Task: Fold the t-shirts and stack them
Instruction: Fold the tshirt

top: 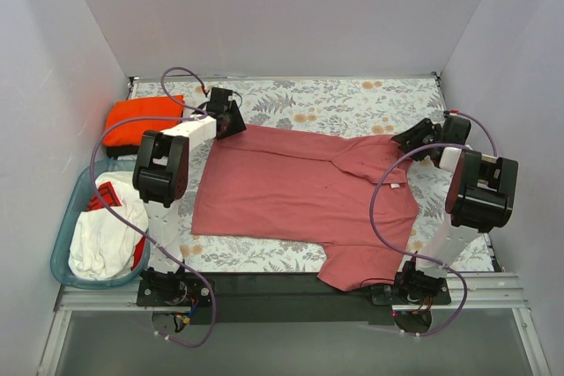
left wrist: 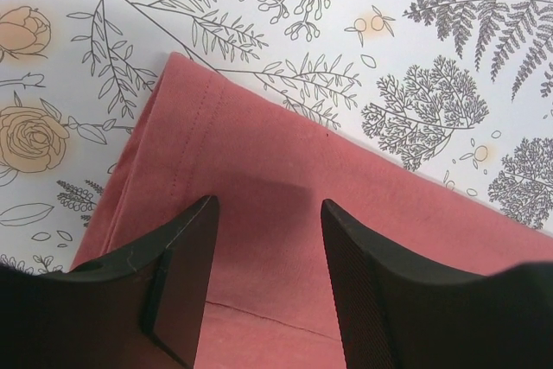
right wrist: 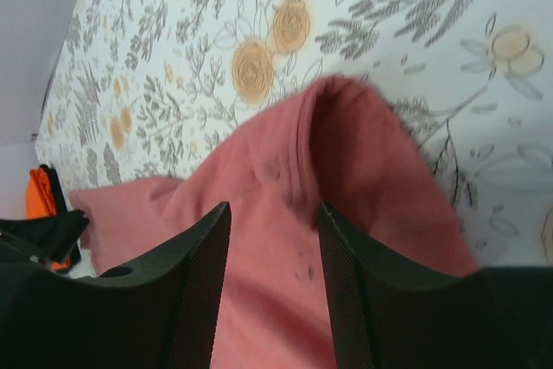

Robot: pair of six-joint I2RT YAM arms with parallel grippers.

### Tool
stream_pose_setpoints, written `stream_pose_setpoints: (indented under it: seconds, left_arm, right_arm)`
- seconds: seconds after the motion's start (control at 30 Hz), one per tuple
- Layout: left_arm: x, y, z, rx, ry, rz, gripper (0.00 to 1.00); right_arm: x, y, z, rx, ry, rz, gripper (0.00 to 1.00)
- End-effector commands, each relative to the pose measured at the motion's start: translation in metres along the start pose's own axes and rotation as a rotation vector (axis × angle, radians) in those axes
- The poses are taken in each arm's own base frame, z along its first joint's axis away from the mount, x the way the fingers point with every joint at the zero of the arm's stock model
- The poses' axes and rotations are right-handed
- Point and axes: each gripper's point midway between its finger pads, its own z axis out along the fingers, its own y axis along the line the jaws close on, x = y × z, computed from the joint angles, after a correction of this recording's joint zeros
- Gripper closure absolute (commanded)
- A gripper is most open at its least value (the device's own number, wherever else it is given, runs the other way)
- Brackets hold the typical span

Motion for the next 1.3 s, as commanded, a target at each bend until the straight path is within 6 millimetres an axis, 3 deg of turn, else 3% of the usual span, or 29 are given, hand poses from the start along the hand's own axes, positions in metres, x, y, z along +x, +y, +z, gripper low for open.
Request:
stream_pose_setpoints:
  seconds: [0.0,0.07,0.27,0.47,0.6,0.77,0.93,1.03,1.07,1.13,1.27]
  left_arm:
    - [-0.019,-0.008,-0.027,0.032,-0.029,0.003,0.5]
    - [-0.027,-0.016,-0.044,0.062,-0.046,-0.002,0.48]
    - [-0.035,-0.032,-0.094,0.133,-0.095,0.009,0.47]
    - [-0.011,-0.033,-0.127,0.181,-0.072,0.021,0.46]
    - [0.026,-0.024,-0.133,0.177,-0.019,0.063,0.46]
    - [0.05,-0.025,-0.14,0.188,0.012,0.097,0.46]
    - [0.063,-0.029,-0.139,0.195,0.04,0.117,0.46]
    - [0.071,-0.039,-0.139,0.222,0.061,0.128,0.46]
    - [0.073,-0.043,-0.14,0.232,0.069,0.124,0.46]
    - [0.082,-0.059,-0.146,0.288,0.096,0.13,0.46]
    - [0.096,-0.093,-0.155,0.379,0.142,0.126,0.46]
  right_arm:
    - [0.006,0.02,-0.029,-0.052,-0.014,-0.118,0.48]
    - [0.016,0.013,-0.042,0.018,-0.003,-0.185,0.48]
    - [0.022,-0.009,-0.071,0.15,-0.044,-0.222,0.48]
    - [0.04,-0.025,-0.082,0.208,-0.017,-0.219,0.48]
    - [0.047,-0.035,-0.087,0.236,-0.012,-0.235,0.49]
    - [0.06,-0.041,-0.086,0.232,0.043,-0.242,0.5]
    - [0.071,-0.033,-0.085,0.169,0.092,-0.237,0.6]
    - [0.072,-0.02,-0.087,0.119,0.099,-0.227,0.76]
    - [0.068,-0.014,-0.088,0.105,0.092,-0.226,0.88]
    - [0.065,-0.004,-0.091,0.078,0.088,-0.207,0.98]
    - [0.052,0.019,-0.091,0.023,0.071,-0.181,0.99]
